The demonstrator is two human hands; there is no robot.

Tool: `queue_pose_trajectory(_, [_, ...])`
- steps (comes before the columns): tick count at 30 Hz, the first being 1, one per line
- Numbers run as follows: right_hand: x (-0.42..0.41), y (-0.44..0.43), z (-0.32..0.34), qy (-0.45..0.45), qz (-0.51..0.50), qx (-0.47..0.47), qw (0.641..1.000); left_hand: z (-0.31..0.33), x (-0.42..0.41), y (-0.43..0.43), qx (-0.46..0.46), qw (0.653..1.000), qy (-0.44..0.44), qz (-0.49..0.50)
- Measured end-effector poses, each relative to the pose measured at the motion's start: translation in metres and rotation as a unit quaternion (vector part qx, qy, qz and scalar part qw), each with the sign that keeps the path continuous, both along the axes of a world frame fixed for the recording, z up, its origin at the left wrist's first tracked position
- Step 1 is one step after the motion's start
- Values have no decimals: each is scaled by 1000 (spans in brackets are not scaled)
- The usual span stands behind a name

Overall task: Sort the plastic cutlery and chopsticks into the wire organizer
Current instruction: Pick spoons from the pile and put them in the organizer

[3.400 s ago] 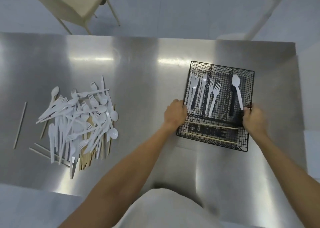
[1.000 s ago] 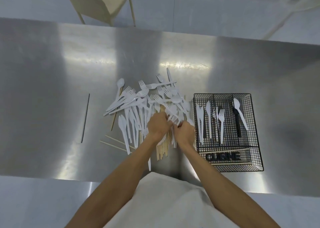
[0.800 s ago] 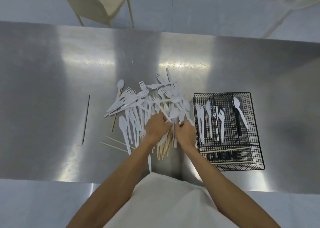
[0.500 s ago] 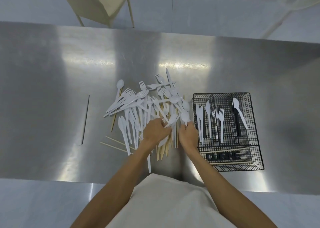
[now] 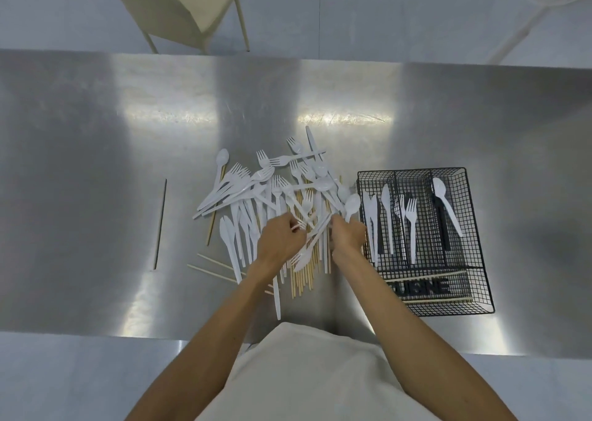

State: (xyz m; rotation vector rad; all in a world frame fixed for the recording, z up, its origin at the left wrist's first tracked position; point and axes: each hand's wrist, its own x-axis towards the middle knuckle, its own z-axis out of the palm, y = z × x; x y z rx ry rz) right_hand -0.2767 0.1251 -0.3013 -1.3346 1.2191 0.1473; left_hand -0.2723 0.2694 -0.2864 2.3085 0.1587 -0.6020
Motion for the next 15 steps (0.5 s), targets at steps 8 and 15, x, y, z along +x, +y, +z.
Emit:
queue_pose_trajectory(8, [18,5,-1,12,-59,-11,998,-7,59,-19,72,990,-111,-40])
queue_pose_trajectory(15, [32,-4,-4,2,23,-103,994,-19,88,-27,131,977,-125,-116])
